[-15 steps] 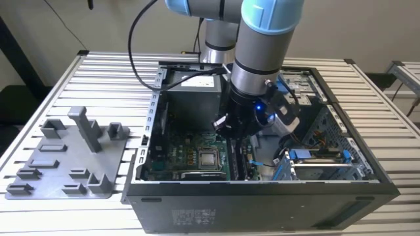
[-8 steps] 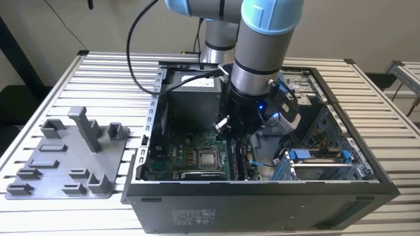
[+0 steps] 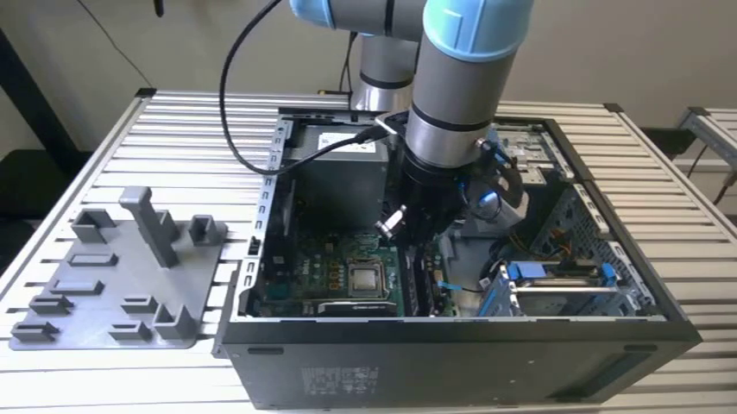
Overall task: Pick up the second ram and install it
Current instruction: 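Press down the second ram until it locks into place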
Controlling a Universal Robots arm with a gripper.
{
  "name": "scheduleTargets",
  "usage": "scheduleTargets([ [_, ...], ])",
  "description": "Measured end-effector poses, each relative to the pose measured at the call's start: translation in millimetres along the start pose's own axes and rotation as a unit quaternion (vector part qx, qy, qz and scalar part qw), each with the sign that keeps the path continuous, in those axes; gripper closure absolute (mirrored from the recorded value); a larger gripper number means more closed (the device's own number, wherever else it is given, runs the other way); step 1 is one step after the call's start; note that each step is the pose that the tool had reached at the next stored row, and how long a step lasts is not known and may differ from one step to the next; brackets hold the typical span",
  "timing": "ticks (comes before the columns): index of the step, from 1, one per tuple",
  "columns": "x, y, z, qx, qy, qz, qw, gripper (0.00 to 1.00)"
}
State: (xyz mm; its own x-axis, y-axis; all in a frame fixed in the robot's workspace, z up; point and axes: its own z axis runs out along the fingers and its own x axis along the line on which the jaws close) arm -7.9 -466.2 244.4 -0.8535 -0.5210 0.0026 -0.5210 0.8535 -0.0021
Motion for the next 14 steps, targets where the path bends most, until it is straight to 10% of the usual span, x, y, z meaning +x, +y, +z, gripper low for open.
scheduleTargets([
  [7,0.0,0.0,0.2,0.0002,-0.0001,-0.063,0.998,0.89],
  [14,0.0,0.0,0.2,0.0003,-0.0003,-0.127,0.9919,0.89],
])
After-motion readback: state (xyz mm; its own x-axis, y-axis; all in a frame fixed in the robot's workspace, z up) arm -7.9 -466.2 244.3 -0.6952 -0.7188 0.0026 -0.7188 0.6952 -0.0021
